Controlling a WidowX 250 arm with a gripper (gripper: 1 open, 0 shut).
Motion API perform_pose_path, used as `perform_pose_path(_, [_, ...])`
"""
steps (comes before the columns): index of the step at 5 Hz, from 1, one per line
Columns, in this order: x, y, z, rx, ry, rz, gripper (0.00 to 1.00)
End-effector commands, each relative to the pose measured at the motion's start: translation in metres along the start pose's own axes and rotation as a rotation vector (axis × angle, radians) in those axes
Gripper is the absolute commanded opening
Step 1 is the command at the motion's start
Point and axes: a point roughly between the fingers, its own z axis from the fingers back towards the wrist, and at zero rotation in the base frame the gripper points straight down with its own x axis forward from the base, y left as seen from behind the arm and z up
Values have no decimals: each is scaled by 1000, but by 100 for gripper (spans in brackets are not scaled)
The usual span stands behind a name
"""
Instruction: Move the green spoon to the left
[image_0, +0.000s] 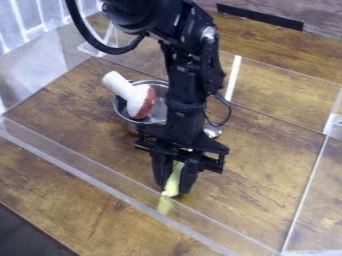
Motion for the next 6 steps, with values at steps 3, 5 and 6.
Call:
perform_pose_path(3, [-4, 7, 36, -24, -78, -94, 0])
perform_pose_path(5, [8, 42, 60, -20, -137, -179, 0])
perform_pose_path(6, [9, 44, 67, -17, -145, -210, 0])
